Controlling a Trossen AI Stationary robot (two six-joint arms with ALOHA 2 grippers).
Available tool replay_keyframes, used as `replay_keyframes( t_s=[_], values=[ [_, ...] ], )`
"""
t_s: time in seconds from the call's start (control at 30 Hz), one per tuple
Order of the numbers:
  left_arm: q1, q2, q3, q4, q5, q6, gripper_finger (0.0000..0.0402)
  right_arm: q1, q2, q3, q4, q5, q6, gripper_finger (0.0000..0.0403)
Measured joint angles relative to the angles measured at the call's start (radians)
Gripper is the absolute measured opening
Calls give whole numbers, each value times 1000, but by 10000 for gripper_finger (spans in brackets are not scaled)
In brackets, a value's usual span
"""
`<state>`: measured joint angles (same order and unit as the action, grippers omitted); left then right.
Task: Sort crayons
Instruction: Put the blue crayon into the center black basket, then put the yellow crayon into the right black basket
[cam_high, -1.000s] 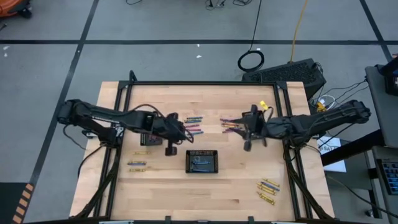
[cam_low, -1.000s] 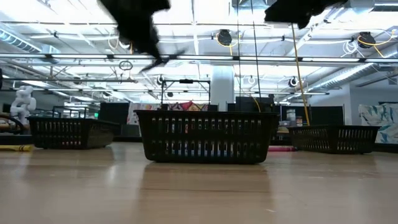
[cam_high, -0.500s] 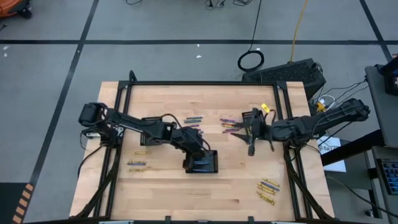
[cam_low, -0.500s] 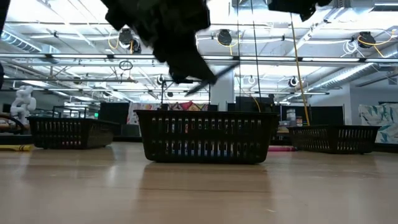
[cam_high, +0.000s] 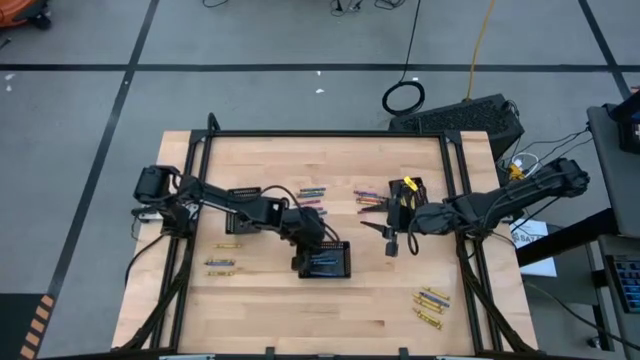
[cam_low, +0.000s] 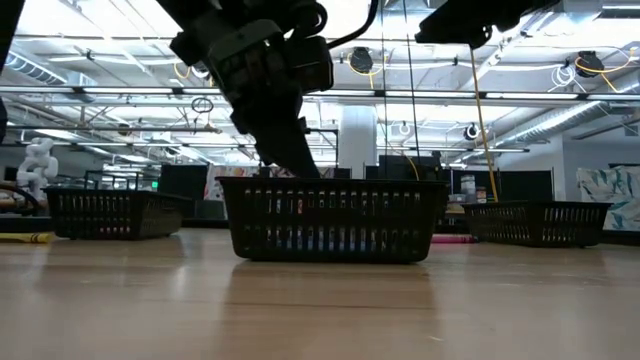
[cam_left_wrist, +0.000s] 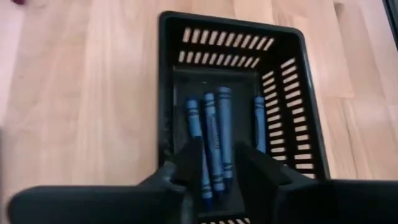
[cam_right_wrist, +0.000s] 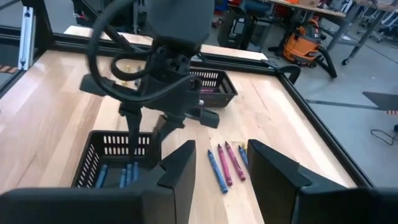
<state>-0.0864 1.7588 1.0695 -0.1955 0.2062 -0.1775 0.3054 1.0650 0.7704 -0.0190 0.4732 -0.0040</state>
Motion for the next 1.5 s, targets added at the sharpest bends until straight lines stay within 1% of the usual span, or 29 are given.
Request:
replay_keyframes(
  t_s=[0.1, 0.17, 0.27, 0.37, 0.43, 0.5, 0.6, 0.7, 0.77, 0.8, 0.9, 0.97, 1.03, 1.13, 1.2, 1.27, 1.33, 1.5],
  values=[
    [21, -30, 0, -21, -1, 15, 131, 0, 0, 0, 0, 1, -5, 130],
    [38, -64, 3, -78, -18, 33, 143, 0, 0, 0, -1, -3, -4, 130],
    [59, -133, 7, -191, -120, 53, 149, 0, 2, 0, -1, -39, 26, 130],
    [61, -221, -9, -217, -225, 158, 150, 0, 7, 0, -1, -78, 38, 130],
    [60, -283, -51, -153, -260, 215, 150, -7, 18, 0, -1, -83, 26, 130],
    [70, -341, -115, -73, -269, 256, 150, -10, 36, 0, -13, -86, 6, 130],
    [89, -415, -230, 66, -282, 287, 150, -10, 65, 0, -20, -145, 15, 130],
    [103, -468, -339, 187, -337, 297, 150, -9, 90, 0, -21, -237, 134, 130],
    [110, -486, -399, 256, -394, 296, 150, -10, 97, 2, -40, -258, 204, 130],
    [110, -489, -422, 301, -419, 294, 150, -10, 98, 14, -76, -264, 239, 130],
    [108, -496, -474, 404, -428, 291, 150, 14, 97, 92, -293, -268, 426, 130],
    [102, -494, -495, 451, -429, 288, 150, 39, 97, 147, -500, -269, 609, 130],
    [94, -495, -516, 475, -434, 289, 150, 75, 96, 168, -677, -276, 798, 130],
    [88, -494, -526, 497, -433, 290, 151, 154, 98, 156, -831, -357, 1044, 130],
    [87, -494, -533, 522, -436, 292, 151, 220, 107, 137, -874, -413, 1171, 130],
    [85, -495, -545, 532, -436, 310, 151, 284, 120, 116, -886, -452, 1258, 130],
    [84, -494, -556, 540, -436, 320, 151, 349, 146, 103, -883, -458, 1307, 130],
    [84, -494, -582, 587, -440, 322, 151, 455, 247, 100, -904, -539, 1339, 130]
  ],
)
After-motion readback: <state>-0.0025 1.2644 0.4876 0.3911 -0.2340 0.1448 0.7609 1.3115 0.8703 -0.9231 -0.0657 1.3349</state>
